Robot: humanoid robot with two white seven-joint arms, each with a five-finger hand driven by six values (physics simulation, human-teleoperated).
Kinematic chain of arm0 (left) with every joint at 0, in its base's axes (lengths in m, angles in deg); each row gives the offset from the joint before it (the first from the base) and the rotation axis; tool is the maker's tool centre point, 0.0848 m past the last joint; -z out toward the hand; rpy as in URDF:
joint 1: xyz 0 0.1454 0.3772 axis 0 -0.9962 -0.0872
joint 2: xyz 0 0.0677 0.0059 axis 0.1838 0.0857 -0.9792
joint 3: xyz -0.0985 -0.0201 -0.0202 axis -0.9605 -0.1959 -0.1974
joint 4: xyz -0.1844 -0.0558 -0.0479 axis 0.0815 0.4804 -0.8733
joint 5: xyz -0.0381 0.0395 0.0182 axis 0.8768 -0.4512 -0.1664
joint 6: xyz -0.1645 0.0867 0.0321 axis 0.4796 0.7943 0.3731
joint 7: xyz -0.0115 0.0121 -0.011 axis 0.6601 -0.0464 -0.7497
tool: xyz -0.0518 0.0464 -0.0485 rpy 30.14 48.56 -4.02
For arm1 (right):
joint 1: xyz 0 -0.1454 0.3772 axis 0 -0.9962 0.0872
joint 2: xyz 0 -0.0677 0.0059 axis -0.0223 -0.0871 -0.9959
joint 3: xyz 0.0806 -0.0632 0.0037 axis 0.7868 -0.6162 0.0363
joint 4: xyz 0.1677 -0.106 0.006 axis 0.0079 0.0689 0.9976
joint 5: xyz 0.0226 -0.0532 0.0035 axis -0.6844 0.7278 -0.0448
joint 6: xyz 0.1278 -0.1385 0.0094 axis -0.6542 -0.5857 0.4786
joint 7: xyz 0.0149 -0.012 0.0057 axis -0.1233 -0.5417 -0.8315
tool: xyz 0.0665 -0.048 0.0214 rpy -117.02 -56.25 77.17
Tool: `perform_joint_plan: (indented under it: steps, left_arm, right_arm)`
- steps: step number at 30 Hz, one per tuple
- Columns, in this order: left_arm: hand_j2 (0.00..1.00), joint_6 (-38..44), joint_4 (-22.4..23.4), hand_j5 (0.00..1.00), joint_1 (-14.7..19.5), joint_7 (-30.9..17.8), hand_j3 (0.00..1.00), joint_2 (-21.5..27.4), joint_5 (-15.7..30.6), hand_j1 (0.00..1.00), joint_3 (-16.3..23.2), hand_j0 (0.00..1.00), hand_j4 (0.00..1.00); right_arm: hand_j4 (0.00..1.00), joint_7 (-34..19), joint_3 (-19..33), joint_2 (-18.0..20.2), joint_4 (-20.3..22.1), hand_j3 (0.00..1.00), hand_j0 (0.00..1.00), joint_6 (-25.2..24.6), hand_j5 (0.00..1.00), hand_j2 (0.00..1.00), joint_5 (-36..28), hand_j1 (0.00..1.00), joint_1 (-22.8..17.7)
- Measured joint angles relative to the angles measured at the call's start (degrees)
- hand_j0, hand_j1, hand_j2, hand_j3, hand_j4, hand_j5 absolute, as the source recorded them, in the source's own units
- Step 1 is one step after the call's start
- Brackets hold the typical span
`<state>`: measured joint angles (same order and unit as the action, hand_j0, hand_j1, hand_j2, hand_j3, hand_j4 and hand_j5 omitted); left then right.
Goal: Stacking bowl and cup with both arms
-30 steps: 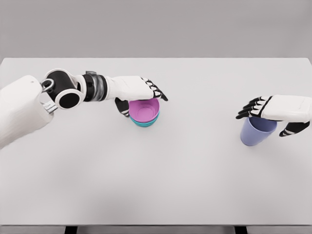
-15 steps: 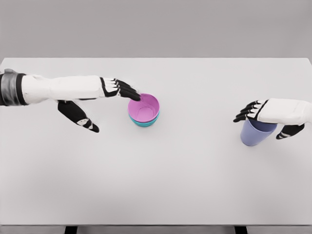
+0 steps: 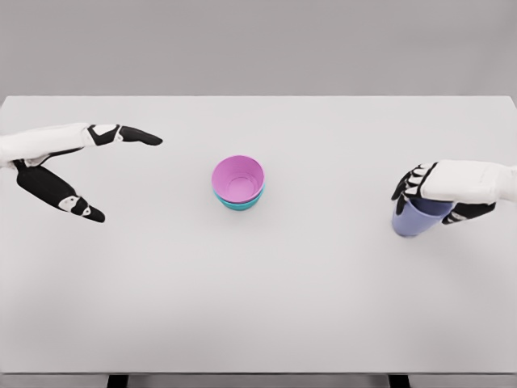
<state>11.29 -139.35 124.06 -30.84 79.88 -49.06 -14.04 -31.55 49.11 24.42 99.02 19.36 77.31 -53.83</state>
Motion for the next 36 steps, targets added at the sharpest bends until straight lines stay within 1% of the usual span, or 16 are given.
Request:
perform_joint_plan:
  steps: [5, 8, 12, 13, 15, 19, 27, 32, 36]
  left_arm:
    - [1.0, 0.0, 0.1, 1.0, 0.0, 0.0, 1.0, 0.1, 0.1, 1.0, -0.1, 1.0, 1.0]
    - [1.0, 0.0, 0.1, 1.0, -0.1, 0.0, 1.0, 0.1, 0.1, 1.0, -0.1, 1.0, 1.0]
    - [1.0, 0.0, 0.2, 1.0, -0.1, 0.0, 1.0, 0.0, 0.1, 1.0, -0.1, 1.0, 1.0]
    - [1.0, 0.0, 0.2, 1.0, -0.1, 0.0, 1.0, 0.0, 0.1, 1.0, -0.1, 1.0, 1.0]
    - [1.0, 0.0, 0.3, 1.0, -0.1, 0.0, 1.0, -0.1, 0.1, 1.0, -0.1, 1.0, 1.0]
    - [1.0, 0.0, 0.4, 1.0, -0.1, 0.0, 1.0, -0.2, 0.1, 1.0, -0.1, 1.0, 1.0]
    - [1.0, 0.0, 0.4, 1.0, -0.1, 0.0, 1.0, -0.2, 0.1, 1.0, -0.1, 1.0, 1.0]
    - [1.0, 0.0, 0.4, 1.0, -0.1, 0.0, 1.0, -0.2, 0.1, 1.0, -0.1, 1.0, 1.0]
    - [1.0, 0.0, 0.4, 1.0, -0.1, 0.0, 1.0, -0.2, 0.1, 1.0, -0.1, 1.0, 1.0]
  right_arm:
    - [0.57, 0.0, 0.3, -1.7, -0.5, 0.57, 0.57, 0.0, 0.57, 0.57, -0.1, 0.57, 2.2]
    - [0.58, 0.0, 0.5, -3.6, -1.3, 0.58, 0.58, 0.0, 0.58, 0.58, -0.1, 0.58, 4.3]
    - [0.57, 0.0, 0.7, -6.1, -2.1, 0.57, 0.57, 0.0, 0.57, 0.57, -0.1, 0.57, 5.4]
    - [0.56, 0.0, 0.9, -6.8, -2.1, 0.56, 0.56, 0.0, 0.56, 0.56, -0.1, 0.56, 5.4]
    - [0.5, 0.0, 1.3, -7.8, -2.2, 0.5, 0.5, 0.0, 0.5, 0.5, -0.1, 0.5, 5.7]
    - [0.51, 0.0, 1.8, -9.3, -2.1, 0.51, 0.51, 0.0, 0.51, 0.51, -0.1, 0.51, 7.9]
    - [0.51, 0.0, 2.0, -16.9, -2.0, 0.51, 0.51, 0.0, 0.51, 0.51, 1.0, 0.51, 11.8]
    - [0.51, 0.0, 1.9, -22.2, -1.8, 0.51, 0.51, 0.0, 0.51, 0.51, 1.8, 0.51, 12.7]
    - [0.51, 0.0, 1.8, -27.3, -1.8, 0.51, 0.51, 0.0, 0.51, 0.51, 3.6, 0.51, 13.4]
